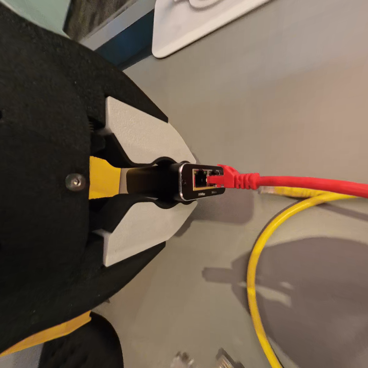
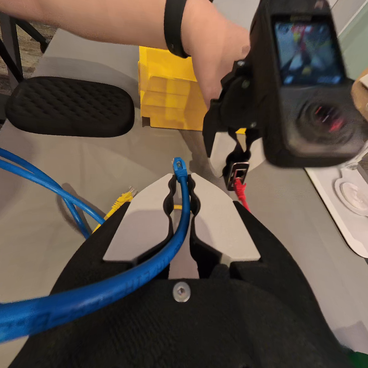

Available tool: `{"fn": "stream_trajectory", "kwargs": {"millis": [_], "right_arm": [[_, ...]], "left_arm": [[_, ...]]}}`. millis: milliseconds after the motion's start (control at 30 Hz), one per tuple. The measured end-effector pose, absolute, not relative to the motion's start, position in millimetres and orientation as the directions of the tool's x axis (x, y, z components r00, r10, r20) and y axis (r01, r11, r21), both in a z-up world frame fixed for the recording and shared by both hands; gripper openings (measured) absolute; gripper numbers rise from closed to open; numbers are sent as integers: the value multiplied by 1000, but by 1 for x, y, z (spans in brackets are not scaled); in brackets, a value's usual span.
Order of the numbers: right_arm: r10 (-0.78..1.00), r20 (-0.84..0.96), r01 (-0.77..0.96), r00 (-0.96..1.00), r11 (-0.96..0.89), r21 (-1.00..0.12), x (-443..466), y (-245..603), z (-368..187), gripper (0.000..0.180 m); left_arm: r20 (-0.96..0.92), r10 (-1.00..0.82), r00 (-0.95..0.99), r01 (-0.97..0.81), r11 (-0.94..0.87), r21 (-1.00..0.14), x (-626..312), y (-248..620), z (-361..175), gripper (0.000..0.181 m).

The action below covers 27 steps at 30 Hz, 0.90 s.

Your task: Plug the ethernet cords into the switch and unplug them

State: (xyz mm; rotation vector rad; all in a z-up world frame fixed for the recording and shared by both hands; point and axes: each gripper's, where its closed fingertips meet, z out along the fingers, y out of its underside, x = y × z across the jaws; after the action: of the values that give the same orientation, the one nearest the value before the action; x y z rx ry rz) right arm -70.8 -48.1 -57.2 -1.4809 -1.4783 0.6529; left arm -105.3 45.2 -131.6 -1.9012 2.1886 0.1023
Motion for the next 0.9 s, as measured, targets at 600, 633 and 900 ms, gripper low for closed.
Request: {"fn": "stream_trajectory", "kwargs": {"millis": [600, 633, 900], "right_arm": [[777, 293, 150, 557, 253, -956, -66, -14, 130, 12], [761, 298, 160, 576, 252, -954, -67, -9, 136, 12], [734, 295, 205, 612, 213, -955, -77, 12, 139, 12]], "left_arm": [[-839, -466, 280, -801, 369, -472, -100, 95, 64, 26], [-849, -432, 304, -793, 379, -477, -101, 95, 71, 26], [-915, -259, 308, -818, 419, -394, -107, 93, 86, 26]]}}
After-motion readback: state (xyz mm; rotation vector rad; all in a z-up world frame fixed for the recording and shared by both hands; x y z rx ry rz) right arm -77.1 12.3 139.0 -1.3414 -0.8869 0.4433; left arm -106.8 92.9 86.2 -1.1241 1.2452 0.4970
